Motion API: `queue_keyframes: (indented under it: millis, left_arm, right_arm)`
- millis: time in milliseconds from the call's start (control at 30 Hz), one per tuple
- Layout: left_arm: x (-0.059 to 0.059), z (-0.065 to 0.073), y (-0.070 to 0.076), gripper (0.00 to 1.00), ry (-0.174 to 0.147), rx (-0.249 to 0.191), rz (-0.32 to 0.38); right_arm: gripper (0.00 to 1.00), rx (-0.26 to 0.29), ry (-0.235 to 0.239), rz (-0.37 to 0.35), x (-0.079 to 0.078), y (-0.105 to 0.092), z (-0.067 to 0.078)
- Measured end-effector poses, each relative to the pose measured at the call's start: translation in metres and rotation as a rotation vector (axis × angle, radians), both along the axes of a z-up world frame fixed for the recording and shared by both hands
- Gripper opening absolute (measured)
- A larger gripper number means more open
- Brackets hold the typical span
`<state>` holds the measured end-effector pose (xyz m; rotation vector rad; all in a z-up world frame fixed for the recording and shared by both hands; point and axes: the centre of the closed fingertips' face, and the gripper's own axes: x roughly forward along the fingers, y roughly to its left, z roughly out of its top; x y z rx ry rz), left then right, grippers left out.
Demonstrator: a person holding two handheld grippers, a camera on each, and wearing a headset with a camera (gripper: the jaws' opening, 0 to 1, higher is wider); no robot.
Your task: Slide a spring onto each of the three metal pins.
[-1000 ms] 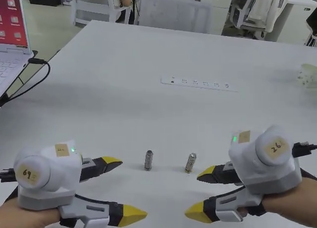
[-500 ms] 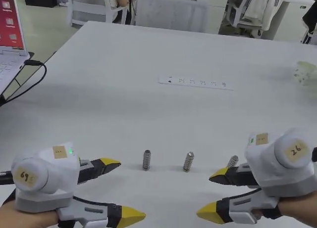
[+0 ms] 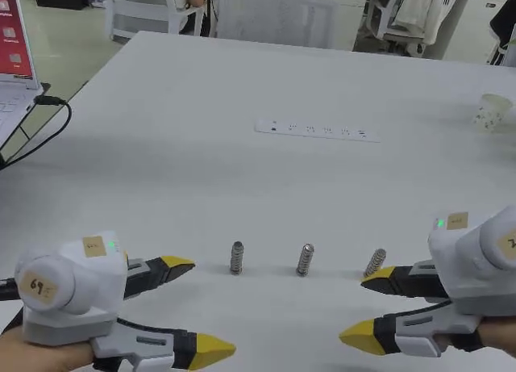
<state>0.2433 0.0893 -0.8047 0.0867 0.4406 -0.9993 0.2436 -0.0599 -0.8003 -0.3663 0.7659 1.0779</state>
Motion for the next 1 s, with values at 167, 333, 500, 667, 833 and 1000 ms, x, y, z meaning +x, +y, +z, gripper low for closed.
queue_keyframes:
  millis: [167, 333, 500, 667, 833, 1000]
  left_arm:
    - [-0.001, -0.001, 0.001, 0.72, 0.003, 0.000, 0.000]
    - [-0.001, -0.001, 0.001, 0.72, 0.006, -0.002, -0.001]
    - [-0.001, -0.001, 0.000, 0.72, 0.006, -0.004, -0.001]
    - [-0.001, -0.001, 0.001, 0.72, 0.010, -0.006, 0.002]
    - [-0.001, 0.000, 0.002, 0.72, 0.011, -0.008, 0.004]
    - [-0.002, 0.000, 0.002, 0.73, 0.014, -0.012, 0.008]
  right_arm:
    - [0.49, 0.017, -0.005, -0.028, 0.002, -0.011, -0.002]
    - [0.49, 0.053, -0.012, -0.058, 0.004, -0.022, -0.003]
    - [0.50, 0.096, -0.036, -0.079, 0.006, -0.032, -0.002]
    - [0.52, 0.154, -0.080, -0.082, 0.006, -0.035, 0.003]
    - [0.56, 0.178, -0.103, -0.087, 0.004, -0.039, 0.002]
    - [0.61, 0.221, -0.140, -0.105, 0.006, -0.043, 0.004]
